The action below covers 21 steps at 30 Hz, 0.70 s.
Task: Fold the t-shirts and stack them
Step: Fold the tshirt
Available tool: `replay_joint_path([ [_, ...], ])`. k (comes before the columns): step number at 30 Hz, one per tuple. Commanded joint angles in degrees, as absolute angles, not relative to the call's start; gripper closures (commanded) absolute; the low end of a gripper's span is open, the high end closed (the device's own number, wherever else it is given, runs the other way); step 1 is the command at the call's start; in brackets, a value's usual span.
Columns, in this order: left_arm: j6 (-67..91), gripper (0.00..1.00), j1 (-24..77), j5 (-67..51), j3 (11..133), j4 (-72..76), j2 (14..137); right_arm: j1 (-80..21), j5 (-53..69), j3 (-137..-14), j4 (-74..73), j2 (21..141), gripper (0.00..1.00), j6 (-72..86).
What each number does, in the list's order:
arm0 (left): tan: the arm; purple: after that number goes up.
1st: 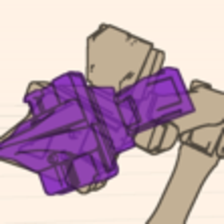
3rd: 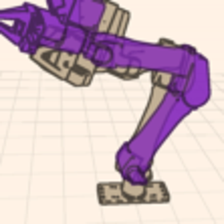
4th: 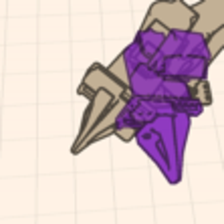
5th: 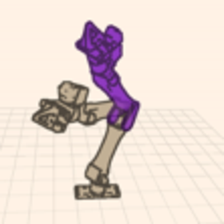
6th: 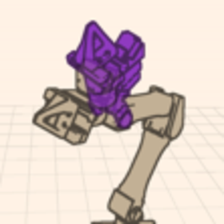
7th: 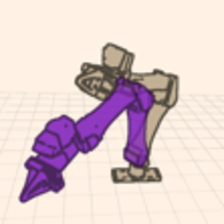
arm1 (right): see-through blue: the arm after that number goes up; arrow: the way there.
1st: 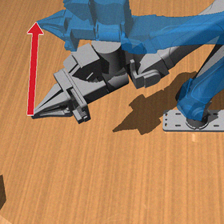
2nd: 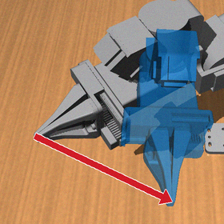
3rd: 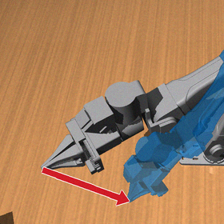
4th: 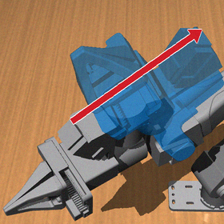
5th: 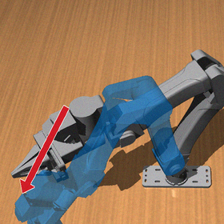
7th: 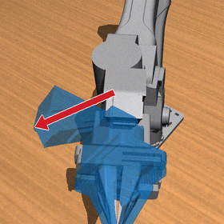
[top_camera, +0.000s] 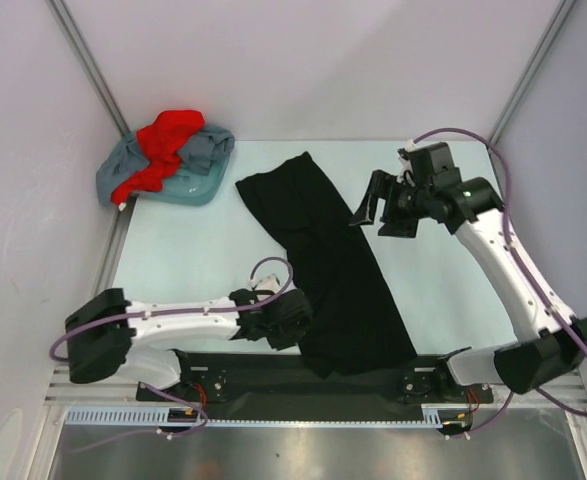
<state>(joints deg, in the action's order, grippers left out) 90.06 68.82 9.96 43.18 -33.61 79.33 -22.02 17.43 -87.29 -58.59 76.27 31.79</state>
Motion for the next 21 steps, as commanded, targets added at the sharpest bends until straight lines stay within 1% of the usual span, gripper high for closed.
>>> replay_joint_path([
  [1,79.29,0.59,69.17,14.41,45.61,-36.81,72.61,-22.24,15.83,-86.22,-47.21,81.46,0.19,29.71],
  [4,73.49,0.41,69.08,17.66,45.88,-37.7,64.45,-22.15,13.54,-88.76,-41.5,88.75,0.19,26.29],
  [5,70.43,0.39,68.47,19.58,45.88,-37.71,62.25,-22.06,12.84,-89.64,-38.7,90.77,0.2,25.15],
  [6,68.92,0.37,67.77,20.3,45.79,-37.62,57.88,-22.15,12.31,-90.43,-37.11,92.79,0.2,22.96],
  [7,67.51,0.36,66.63,20.82,45.62,-37.7,56.01,-21.97,12.22,-91.57,-35.7,97.51,0.2,21.72],
  [8,64.28,0.33,62.36,20.92,45.35,-37.44,54.33,-21.8,12.04,-93.93,-33.42,99.99,0.2,20.75],
  [10,60.05,0.33,55.85,17.77,43.6,-34.82,50.46,-21.27,12.57,-96.93,-31.3,107.62,0.22,17.51],
  [11,56.03,0.33,48.59,16.45,42.98,-33.76,49.58,-21.27,12.39,-100.16,-30.25,110.36,0.26,16.71],
  [12,54.16,0.34,45.04,13.39,41.93,-30.62,49.14,-20.57,12.83,-101.59,-29.71,112.74,0.27,16.09],
  [13,51.97,0.35,41.52,11.53,41.31,-28.24,49.13,-20.22,13.27,-102.99,-28.92,114.68,0.28,15.82],
  [14,48.29,0.36,35.22,9.43,40.87,-25.86,49.65,-19.78,13.79,-104.49,-27.44,118.87,0.3,15.82],
  [15,47.12,0.36,32.46,7.84,40.52,-21.4,50.53,-19.17,14.15,-107.11,-26.9,120.57,0.3,15.91],
  [17,44.48,0.36,25.79,3.79,41.48,-17.6,55.7,-18.55,14.33,-110.81,-26.72,126.18,0.3,16.08],
  [18,43.78,0.36,23.84,2.65,42.44,-14.62,58.68,-17.94,15.11,-114.66,-26.72,128.21,0.3,16.26],
  [19,42.55,0.36,22.17,0.64,43.5,-13.55,64.37,-17.58,15.12,-116.52,-26.81,129.71,0.29,16.35],
  [20,41.67,0.36,19.45,0.53,46.55,-12.49,67.99,-17.32,15.2,-118.37,-27.24,133.03,0.29,16.35],
  [21,40.88,0.36,18.21,-1.13,48.5,-11.61,71.16,-16.97,15.9,-122.83,-27.59,134.63,0.28,16.17],
])
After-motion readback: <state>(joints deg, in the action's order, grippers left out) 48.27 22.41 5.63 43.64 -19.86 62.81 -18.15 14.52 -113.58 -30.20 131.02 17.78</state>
